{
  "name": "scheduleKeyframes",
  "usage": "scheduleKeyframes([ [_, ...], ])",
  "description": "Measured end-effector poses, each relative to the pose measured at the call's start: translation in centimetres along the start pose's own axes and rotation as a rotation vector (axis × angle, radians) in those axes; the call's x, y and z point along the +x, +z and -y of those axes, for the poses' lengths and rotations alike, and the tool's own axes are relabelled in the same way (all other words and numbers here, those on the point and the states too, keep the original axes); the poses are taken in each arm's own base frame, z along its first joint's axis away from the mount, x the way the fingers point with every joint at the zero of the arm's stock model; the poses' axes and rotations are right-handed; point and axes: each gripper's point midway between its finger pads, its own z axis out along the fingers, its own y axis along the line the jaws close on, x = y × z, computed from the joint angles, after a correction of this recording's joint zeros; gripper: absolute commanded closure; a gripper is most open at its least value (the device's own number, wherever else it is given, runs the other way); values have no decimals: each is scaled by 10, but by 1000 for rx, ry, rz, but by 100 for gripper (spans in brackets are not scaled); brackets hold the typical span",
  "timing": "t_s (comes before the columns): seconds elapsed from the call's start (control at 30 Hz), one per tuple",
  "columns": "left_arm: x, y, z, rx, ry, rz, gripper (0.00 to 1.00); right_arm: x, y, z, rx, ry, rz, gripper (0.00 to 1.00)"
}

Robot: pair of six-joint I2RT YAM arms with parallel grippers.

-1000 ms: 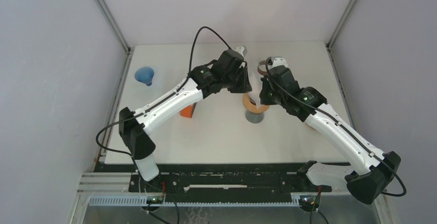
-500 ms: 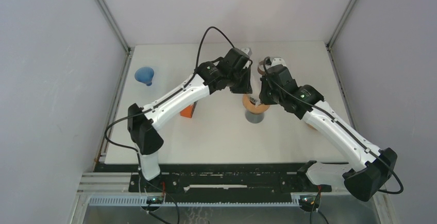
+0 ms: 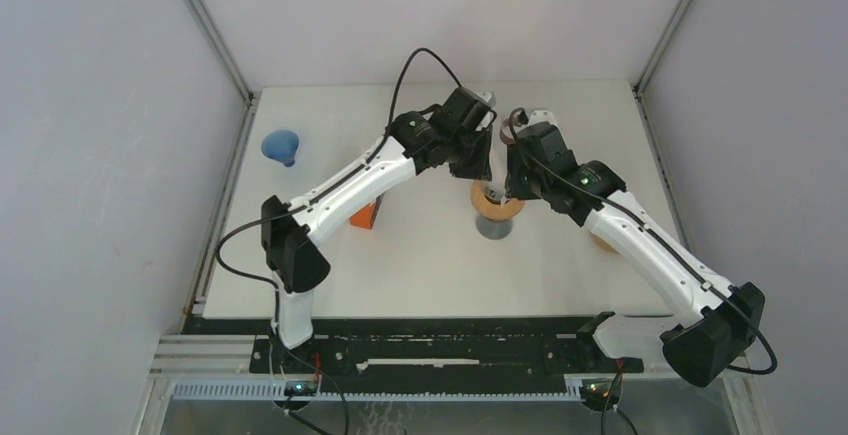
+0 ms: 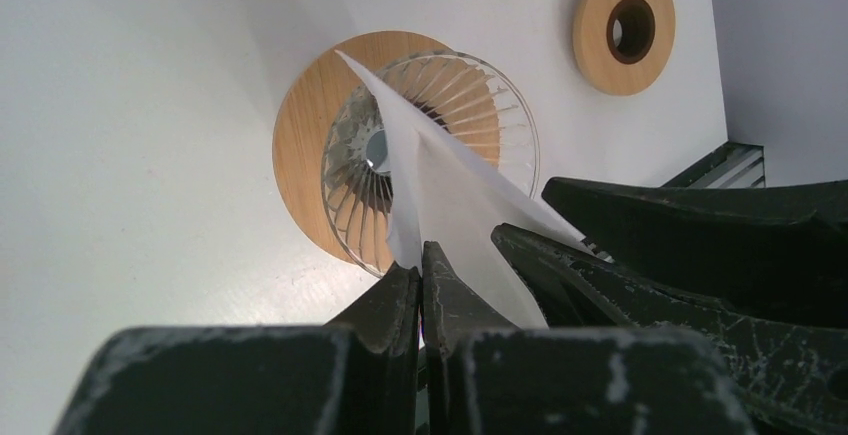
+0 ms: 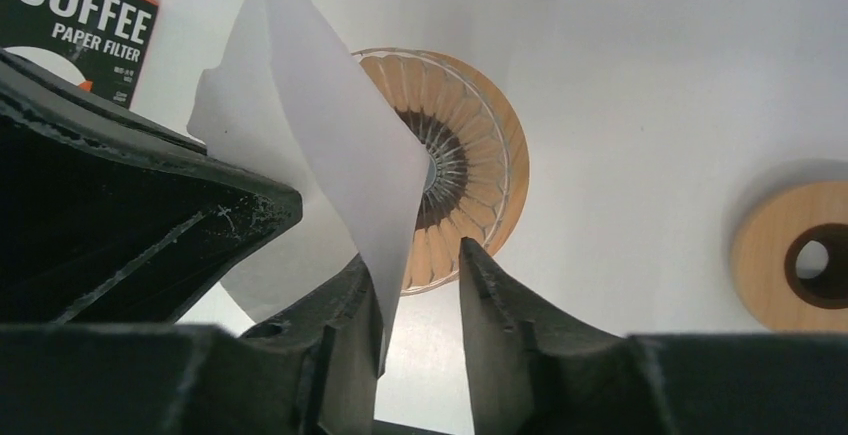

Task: Place the coffee filter in the dripper
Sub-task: Place the coffee filter in the coffee dripper.

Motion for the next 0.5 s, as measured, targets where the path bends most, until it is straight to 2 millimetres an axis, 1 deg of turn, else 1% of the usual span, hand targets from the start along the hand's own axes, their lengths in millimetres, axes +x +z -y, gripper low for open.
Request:
scheduleKeyframes([
  [0.13, 0, 0, -1, -6, 17, -11, 95, -2, 2, 3, 9, -5, 4, 49],
  [0.3, 4, -1, -5, -17, 29, -34, 95, -1, 8, 8, 26, -2, -8, 44],
  [0.5, 4, 3, -4, -9, 42, -51, 95, -2, 16, 9, 20, 9, -21, 39],
])
